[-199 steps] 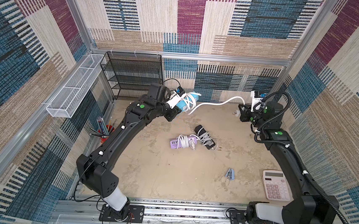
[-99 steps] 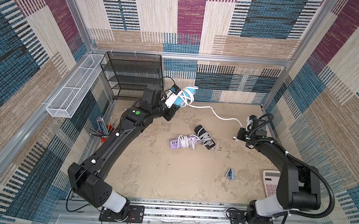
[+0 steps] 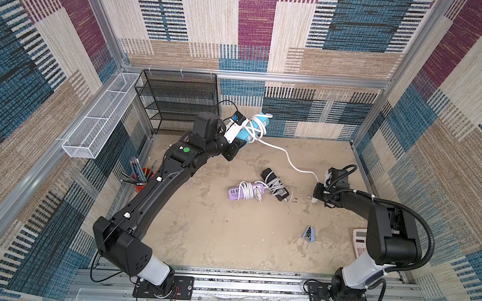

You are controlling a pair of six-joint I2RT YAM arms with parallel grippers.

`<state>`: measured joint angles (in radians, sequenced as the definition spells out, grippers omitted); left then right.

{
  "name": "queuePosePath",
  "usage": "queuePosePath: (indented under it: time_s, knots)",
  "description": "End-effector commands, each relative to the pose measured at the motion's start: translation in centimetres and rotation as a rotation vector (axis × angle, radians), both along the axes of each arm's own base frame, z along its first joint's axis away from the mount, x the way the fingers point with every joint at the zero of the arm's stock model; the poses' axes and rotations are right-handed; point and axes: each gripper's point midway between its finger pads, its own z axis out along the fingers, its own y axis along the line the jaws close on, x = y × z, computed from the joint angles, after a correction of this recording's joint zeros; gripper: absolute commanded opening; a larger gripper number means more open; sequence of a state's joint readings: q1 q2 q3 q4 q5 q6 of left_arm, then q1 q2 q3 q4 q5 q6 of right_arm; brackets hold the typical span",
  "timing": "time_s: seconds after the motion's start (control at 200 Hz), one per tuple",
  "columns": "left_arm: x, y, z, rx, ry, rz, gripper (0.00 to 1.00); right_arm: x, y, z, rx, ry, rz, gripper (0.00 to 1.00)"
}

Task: Unwrap the cord wrapped around the power strip
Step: Unwrap the power cord from the power strip.

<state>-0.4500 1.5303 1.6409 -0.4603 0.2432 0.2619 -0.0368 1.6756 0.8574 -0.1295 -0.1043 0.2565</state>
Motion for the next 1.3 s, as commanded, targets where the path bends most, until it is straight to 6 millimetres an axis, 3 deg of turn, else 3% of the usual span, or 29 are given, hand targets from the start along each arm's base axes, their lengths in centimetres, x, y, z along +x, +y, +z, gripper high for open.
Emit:
queuePosePath:
  time_s: [0.0,0.155,0.265,0.381,0.526,0.616,0.681,0.902,1.297]
  knots:
    - [0.6,-0.7,2.1,-0.052,-0.065,-0.014,0.0,0.0,-0.2,-0.6,-0.01,0.01,-0.01,0.31]
    - [0.3,-1.3,1.7,-0.052,-0.05,-0.043,0.0,0.2,0.1,1.3,-0.005,-0.042,0.011,0.74]
    - [0.1,-1.8,1.6,-0.053,-0.038,-0.068,0.0,0.6,0.6,4.8,0.003,-0.133,0.044,1.0]
    - [-0.3,-2.2,1.3,-0.044,-0.016,-0.097,0.0,0.9,2.6,11.4,0.038,-0.336,0.155,0.98]
    - [-1.0,-2.7,0.9,-0.031,0.021,-0.128,0.0,-0.4,7.3,20.7,0.113,-0.667,0.421,0.98]
    - [-1.4,-3.1,0.8,-0.025,0.031,-0.144,0.0,-2.3,10.4,24.9,0.148,-0.848,0.605,0.98]
    - [-1.7,-3.2,0.8,-0.019,0.039,-0.154,0.0,-3.4,12.3,26.8,0.145,-0.942,0.728,0.98]
    - [-2.4,-3.7,0.9,-0.019,0.051,-0.189,0.0,-3.9,17.1,28.8,0.066,-1.061,0.99,0.98]
    - [-3.1,-4.1,1.0,-0.034,0.067,-0.224,0.0,-0.5,20.9,27.8,-0.079,-1.16,1.081,0.98]
